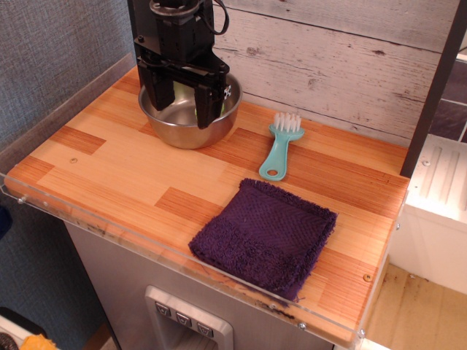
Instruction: Move the towel to bottom left corner of table
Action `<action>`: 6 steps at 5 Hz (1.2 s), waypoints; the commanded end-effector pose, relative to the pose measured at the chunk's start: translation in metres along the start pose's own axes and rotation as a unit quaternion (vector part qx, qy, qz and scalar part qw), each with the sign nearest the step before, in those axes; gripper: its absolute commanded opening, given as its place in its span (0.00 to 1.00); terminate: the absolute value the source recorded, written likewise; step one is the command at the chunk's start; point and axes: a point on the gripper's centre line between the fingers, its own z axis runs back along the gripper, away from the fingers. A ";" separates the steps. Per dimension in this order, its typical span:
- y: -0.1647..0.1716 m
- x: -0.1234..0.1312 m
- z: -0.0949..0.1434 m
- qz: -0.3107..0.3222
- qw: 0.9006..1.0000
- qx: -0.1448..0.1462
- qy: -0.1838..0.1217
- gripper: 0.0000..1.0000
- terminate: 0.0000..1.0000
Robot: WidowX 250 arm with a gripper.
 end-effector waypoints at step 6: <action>-0.104 -0.034 0.022 -0.046 0.998 0.042 -0.025 1.00 0.00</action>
